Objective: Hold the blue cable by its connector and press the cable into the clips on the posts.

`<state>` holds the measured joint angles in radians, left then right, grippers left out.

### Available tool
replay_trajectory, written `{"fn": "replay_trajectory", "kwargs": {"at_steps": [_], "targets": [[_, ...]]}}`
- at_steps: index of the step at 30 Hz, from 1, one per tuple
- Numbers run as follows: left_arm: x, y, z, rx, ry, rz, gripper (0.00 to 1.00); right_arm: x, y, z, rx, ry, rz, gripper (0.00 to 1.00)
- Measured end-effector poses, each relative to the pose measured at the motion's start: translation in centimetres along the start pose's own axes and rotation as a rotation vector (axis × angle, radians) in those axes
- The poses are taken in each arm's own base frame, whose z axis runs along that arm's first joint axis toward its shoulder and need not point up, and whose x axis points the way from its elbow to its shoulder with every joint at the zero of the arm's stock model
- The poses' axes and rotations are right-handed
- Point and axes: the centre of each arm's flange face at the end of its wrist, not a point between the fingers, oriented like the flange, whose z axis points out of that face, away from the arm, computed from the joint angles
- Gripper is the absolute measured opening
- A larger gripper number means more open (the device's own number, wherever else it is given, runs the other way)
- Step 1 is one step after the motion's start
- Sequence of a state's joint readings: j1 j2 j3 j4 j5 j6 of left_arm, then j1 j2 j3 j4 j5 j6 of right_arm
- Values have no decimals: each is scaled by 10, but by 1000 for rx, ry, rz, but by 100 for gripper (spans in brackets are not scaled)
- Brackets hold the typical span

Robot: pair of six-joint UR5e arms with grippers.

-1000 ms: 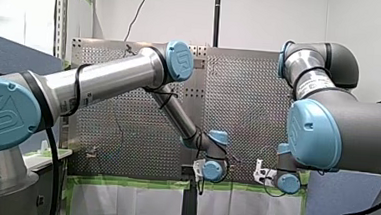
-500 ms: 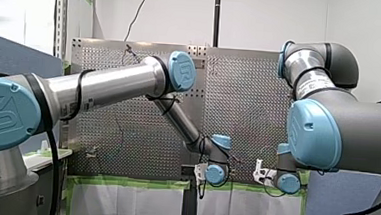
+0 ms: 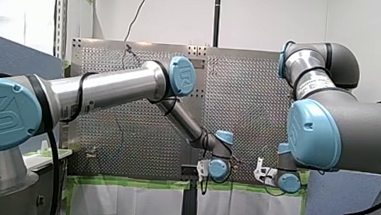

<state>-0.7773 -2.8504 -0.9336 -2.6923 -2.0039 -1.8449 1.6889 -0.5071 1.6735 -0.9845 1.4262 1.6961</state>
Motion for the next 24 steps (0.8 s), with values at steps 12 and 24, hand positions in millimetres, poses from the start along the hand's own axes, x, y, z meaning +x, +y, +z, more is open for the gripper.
{"fn": "replay_trajectory", "kwargs": {"at_steps": [12, 24], "targets": [[-6, 13, 11, 2, -6, 0, 0, 6, 1, 7, 1, 9, 14, 0], [-8, 23, 18, 10, 1, 11, 0, 11, 2, 14, 0, 20, 21, 0]]}}
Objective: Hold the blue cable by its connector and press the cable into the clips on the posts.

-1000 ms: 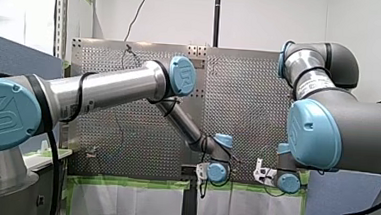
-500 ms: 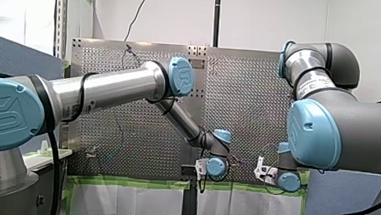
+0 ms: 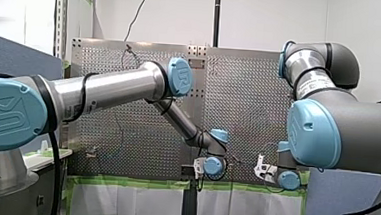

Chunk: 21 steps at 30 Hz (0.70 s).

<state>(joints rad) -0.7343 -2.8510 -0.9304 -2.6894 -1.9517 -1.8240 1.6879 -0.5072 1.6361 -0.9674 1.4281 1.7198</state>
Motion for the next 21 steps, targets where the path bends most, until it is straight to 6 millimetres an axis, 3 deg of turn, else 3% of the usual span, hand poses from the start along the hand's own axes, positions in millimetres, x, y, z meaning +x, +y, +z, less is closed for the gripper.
{"fn": "replay_trajectory", "kwargs": {"at_steps": [8, 21], "targets": [[-15, -1, 12, 17, -14, -10, 0, 3, 2, 3, -5, 24, 10, 0], [-20, 17, 21, -10, -8, -8, 0, 12, 0, 13, 11, 65, 26, 0]]}}
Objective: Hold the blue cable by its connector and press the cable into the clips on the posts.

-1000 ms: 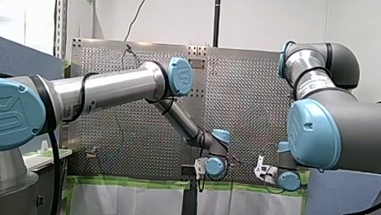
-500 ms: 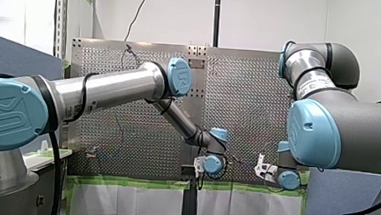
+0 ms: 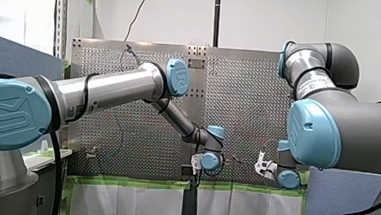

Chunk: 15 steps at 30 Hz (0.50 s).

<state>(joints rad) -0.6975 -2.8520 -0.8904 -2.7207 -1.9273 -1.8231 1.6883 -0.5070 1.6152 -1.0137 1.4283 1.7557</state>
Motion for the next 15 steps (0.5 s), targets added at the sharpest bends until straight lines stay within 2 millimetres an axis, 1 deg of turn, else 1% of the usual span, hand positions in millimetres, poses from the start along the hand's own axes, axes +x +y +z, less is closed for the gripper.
{"fn": "replay_trajectory", "kwargs": {"at_steps": [15], "targets": [[-10, 13, 11, -18, -10, -1, 0, 8, 3, 11, 3, 25, 7, 0]]}}
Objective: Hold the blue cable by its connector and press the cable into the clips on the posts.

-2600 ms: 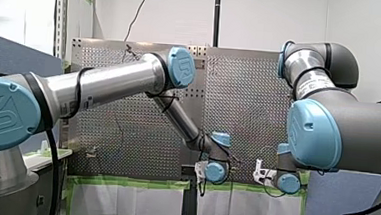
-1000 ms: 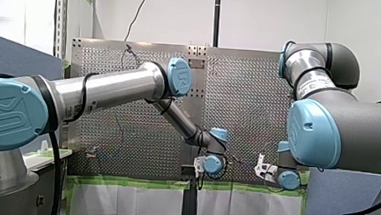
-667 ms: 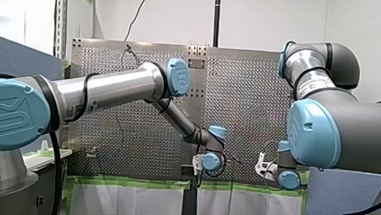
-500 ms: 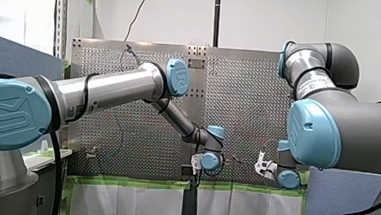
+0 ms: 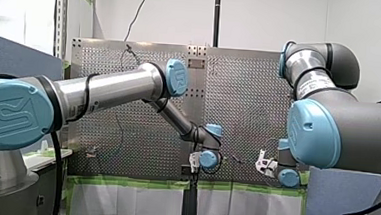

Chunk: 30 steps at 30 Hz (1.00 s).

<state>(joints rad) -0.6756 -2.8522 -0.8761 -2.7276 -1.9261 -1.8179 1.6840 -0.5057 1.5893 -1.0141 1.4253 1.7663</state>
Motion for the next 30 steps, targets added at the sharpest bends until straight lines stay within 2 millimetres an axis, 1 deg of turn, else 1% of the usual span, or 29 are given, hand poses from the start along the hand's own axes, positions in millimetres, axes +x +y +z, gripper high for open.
{"fn": "replay_trajectory", "kwargs": {"at_steps": [8, 30], "targets": [[-1, 4, 2, -5, 4, 2, 0, 6, 6, 7, -5, 16, 16, 0], [1, 13, 3, -15, 25, 13, 0, 20, 6, 27, 21, 52, 42, 0]]}}
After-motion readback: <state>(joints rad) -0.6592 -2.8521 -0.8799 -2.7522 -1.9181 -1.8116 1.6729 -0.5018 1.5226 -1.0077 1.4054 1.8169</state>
